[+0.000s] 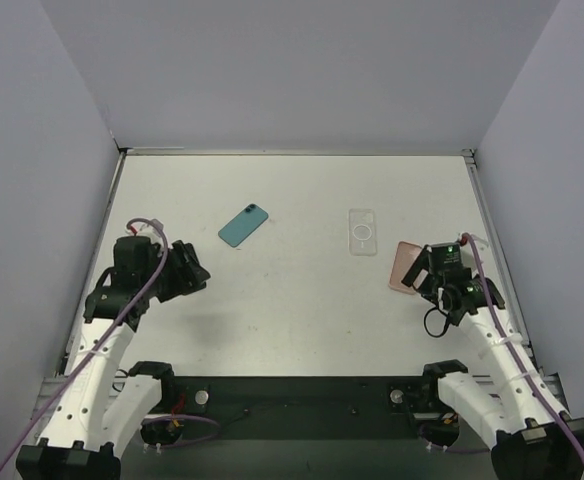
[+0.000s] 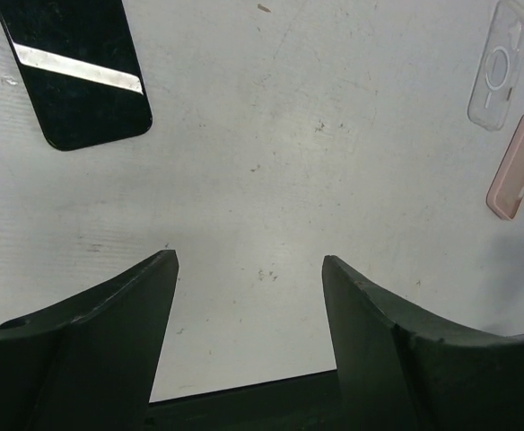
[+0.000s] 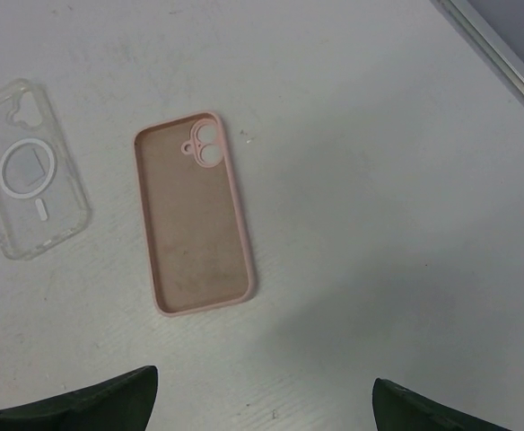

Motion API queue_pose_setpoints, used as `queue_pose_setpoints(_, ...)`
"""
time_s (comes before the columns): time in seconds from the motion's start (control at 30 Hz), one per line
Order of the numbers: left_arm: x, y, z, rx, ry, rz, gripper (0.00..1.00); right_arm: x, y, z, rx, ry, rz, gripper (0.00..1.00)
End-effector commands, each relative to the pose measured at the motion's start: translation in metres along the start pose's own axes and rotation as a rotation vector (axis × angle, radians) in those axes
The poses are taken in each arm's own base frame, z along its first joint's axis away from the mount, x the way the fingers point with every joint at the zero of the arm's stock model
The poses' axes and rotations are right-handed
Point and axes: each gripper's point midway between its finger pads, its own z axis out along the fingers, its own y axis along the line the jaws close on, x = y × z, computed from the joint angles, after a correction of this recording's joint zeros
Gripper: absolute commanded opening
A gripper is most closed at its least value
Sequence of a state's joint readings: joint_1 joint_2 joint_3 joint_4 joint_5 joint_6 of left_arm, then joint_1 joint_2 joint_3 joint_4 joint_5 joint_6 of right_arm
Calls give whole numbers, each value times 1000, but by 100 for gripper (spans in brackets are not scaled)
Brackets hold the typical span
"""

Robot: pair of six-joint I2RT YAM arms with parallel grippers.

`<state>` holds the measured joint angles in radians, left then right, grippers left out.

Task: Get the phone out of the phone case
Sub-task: Reset both arms

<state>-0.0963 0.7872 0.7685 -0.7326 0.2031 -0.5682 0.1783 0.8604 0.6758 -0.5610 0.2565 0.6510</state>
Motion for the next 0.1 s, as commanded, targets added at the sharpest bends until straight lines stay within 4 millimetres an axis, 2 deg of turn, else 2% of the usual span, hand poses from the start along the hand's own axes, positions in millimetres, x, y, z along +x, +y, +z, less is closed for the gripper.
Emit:
queue_pose_setpoints(0.0,2,-1,2,5,14,-24,76,7,-14,-1,57,2,0,96)
queue_pose_setpoints(0.07,0,1,2,-9,12,-27,76,4,-14,-2,55,-11,7,96)
